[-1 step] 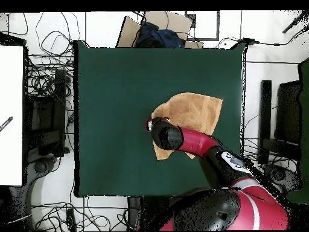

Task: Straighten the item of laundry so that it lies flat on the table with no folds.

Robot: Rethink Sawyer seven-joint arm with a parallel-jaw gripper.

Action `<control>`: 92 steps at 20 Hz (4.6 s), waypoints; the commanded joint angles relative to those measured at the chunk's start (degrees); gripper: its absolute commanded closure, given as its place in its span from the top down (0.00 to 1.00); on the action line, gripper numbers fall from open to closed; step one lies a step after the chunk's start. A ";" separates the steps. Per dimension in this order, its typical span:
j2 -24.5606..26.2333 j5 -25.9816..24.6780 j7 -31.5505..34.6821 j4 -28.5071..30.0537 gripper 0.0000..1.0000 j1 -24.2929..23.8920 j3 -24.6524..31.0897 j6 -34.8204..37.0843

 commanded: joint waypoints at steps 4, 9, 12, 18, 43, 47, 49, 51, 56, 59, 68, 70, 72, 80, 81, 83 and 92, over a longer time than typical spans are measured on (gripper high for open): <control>3.70 -3.45 6.20 0.70 1.00 -0.32 4.61 -2.51; 3.89 -3.58 6.56 0.93 0.00 -0.33 4.58 -3.41; 3.70 -3.50 6.69 0.93 0.00 -0.01 4.20 -3.28; 3.16 -3.53 7.25 1.11 0.00 0.62 3.40 -4.12; -21.31 8.80 13.02 19.10 0.00 -3.50 11.37 5.25; -18.87 9.33 12.82 19.01 0.00 -3.94 12.06 2.93; -17.53 8.28 11.55 19.16 0.00 -4.56 12.75 1.73; -16.21 7.32 10.54 19.38 1.00 -5.42 13.87 0.34; -15.05 6.73 10.79 19.68 1.00 -6.27 15.17 -1.28; -14.41 6.50 10.74 19.69 1.00 -6.95 16.08 -1.68; -15.60 6.40 12.40 20.38 1.00 -5.40 13.37 -3.15; -18.09 7.39 11.43 19.86 1.00 -1.84 7.75 4.07; -20.90 6.88 10.31 19.62 1.00 -0.44 5.17 7.16; -20.26 5.21 7.86 20.76 1.00 -2.49 4.21 9.95; -20.45 5.00 7.78 21.11 1.00 -2.81 4.09 10.09; -21.27 4.33 7.24 21.08 1.00 -2.89 3.22 11.04; -25.10 0.07 3.06 18.05 1.00 -4.01 -0.60 15.99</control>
